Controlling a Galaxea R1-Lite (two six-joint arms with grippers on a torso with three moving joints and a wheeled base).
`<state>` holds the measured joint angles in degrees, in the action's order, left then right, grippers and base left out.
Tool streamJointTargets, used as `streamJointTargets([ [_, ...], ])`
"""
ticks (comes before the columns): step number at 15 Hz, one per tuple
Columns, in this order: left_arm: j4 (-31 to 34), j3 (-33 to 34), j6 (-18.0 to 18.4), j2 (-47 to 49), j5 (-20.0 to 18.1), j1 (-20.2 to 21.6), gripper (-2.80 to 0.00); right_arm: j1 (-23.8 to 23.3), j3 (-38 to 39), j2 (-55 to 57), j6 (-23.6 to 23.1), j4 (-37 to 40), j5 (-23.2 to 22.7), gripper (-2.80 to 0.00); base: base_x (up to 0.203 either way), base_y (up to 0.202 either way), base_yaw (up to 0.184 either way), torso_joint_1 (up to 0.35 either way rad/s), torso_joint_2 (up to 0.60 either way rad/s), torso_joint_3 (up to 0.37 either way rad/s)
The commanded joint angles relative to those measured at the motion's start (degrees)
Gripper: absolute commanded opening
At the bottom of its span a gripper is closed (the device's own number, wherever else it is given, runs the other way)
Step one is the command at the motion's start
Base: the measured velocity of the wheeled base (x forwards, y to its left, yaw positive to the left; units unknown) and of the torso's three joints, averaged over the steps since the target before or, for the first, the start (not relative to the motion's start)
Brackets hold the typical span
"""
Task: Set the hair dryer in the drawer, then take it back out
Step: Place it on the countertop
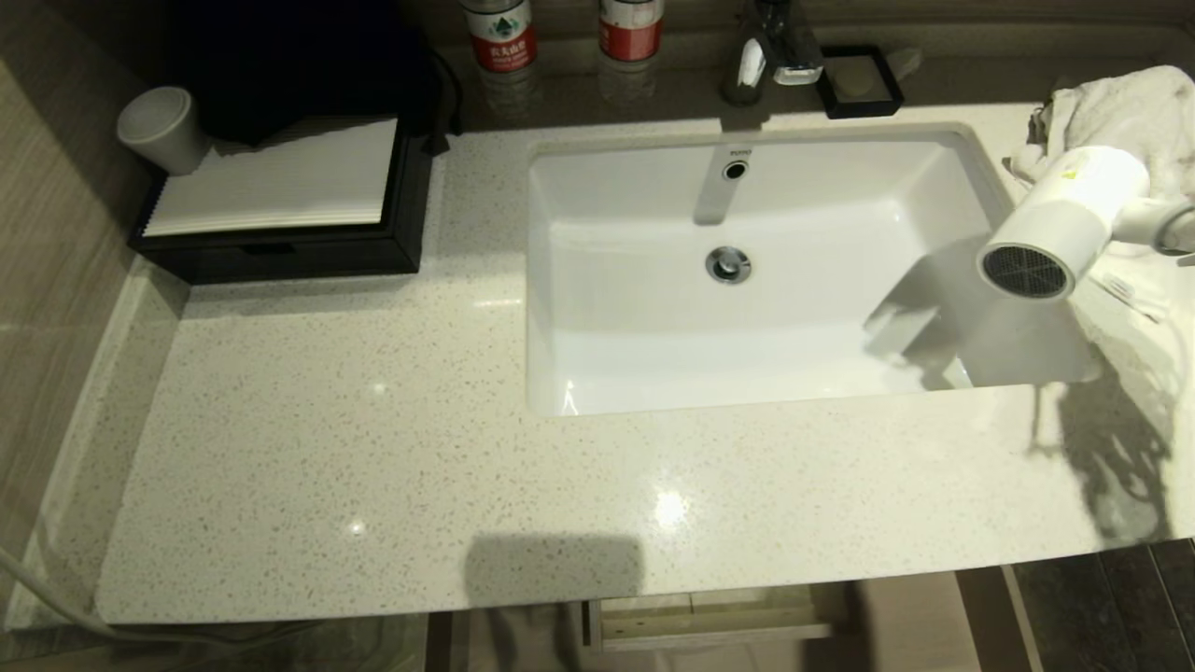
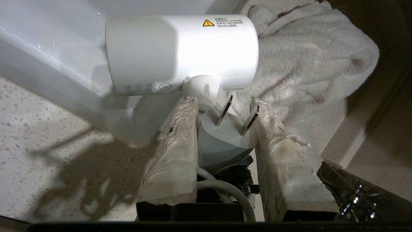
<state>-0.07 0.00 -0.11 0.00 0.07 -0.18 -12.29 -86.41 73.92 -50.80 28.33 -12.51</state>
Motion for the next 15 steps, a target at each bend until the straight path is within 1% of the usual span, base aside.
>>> streamJointTargets([
  [1, -0.01, 0.00, -0.07, 0.00, 0.02, 0.01, -2.80, -2.77, 0.17, -0.38, -0.17, 0.15, -0.06, -2.80, 0.000, 0.000, 0.000, 0.000, 0.00, 0.000],
  [4, -0.01, 0.08, -0.07, 0.00, 0.02, 0.01, -2.80, -4.88, 0.01, 0.37, 0.07, -0.11, -0.06, -2.80, 0.000, 0.000, 0.000, 0.000, 0.00, 0.000],
  [8, -0.01, 0.08, -0.07, 0.00, 0.02, 0.01, -2.80, -6.16, -0.98, 3.90, 0.26, -0.22, -0.11, -2.80, 0.000, 0.000, 0.000, 0.000, 0.00, 0.000],
  [11, -0.01, 0.04, -0.02, 0.00, 0.02, 0.01, -2.80, -8.56, -1.83, 5.38, 0.26, 0.23, -0.14, -2.80, 0.000, 0.000, 0.000, 0.000, 0.00, 0.000],
  [15, -0.01, 0.05, -0.07, 0.00, 0.02, 0.01, -2.80, -8.77, -1.84, 7.31, 0.44, 0.23, -0.32, -2.80, 0.000, 0.000, 0.000, 0.000, 0.00, 0.000],
])
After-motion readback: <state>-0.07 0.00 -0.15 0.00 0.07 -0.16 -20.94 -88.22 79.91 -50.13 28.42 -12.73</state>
